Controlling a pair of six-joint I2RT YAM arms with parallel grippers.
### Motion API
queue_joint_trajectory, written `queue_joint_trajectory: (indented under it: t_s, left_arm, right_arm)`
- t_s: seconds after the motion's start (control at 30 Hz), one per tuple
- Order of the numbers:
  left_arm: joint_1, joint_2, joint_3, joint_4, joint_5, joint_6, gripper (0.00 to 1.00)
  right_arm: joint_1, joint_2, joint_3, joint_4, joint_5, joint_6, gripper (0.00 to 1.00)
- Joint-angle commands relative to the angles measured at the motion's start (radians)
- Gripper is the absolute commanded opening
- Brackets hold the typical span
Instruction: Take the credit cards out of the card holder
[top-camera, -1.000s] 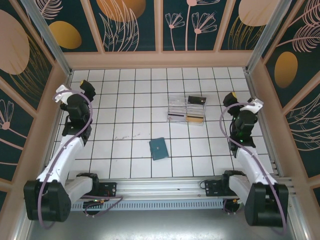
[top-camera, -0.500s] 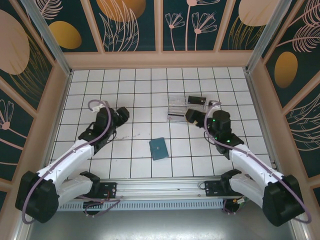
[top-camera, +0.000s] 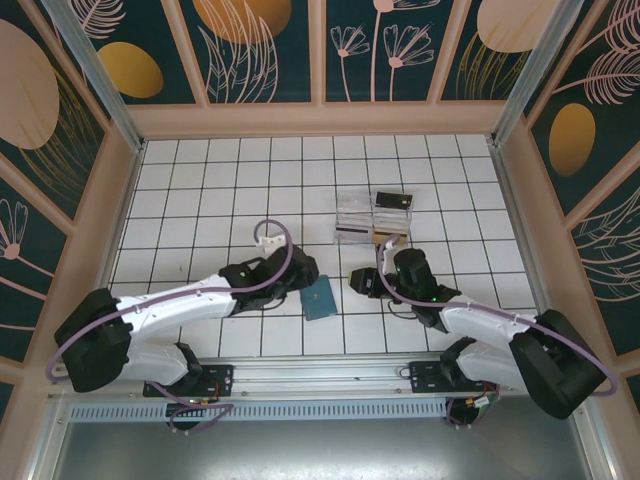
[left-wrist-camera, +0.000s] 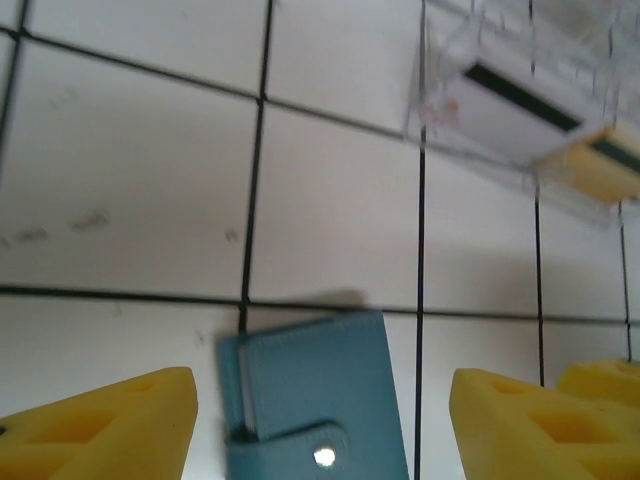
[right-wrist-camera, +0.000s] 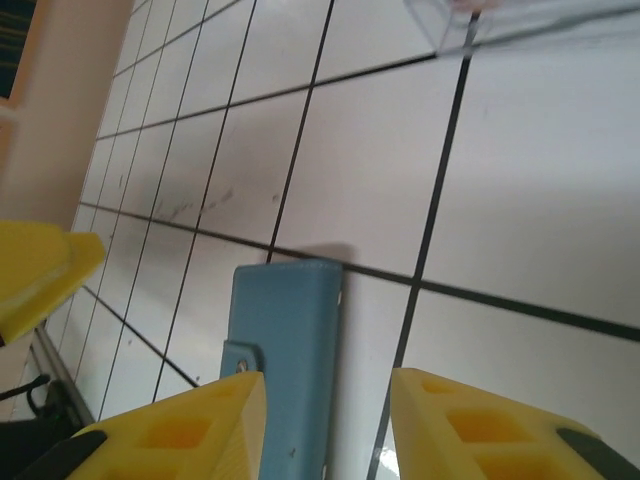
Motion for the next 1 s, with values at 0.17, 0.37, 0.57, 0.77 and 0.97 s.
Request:
queue_joint_trajectory:
  t_s: [0.17,0.37,0.57,0.77,0.97]
  left_arm:
    - [-0.121,0.121,0.108,-0.169,-0.016,-0.103,0.55]
    - [-0.143,0.187,0.119,-0.207,0.003,-0.104,0.46]
    - [-0.156,0.265,0.158,-0.222,0.007,-0.079,0.46]
    - [-0.156,0.301,0.182,-0.248,-0.020,-0.072,0.45]
    - [-0.156,0.350,0.192,-0.273,-0.035,-0.063,0.45]
  right_arm:
    - [0.067,0.182,0.011,0.203,-0.144,0.059,0.32]
    - [0.108,0.270,0.030,0.241,-0.131,0.077,0.28]
    - [0.127,0.323,0.056,0.223,-0.123,0.065,0.28]
    - [0.132,0.388,0.074,0.214,-0.121,0.063,0.23]
    - [0.133,0.419,0.081,0.208,-0.115,0.062,0.21]
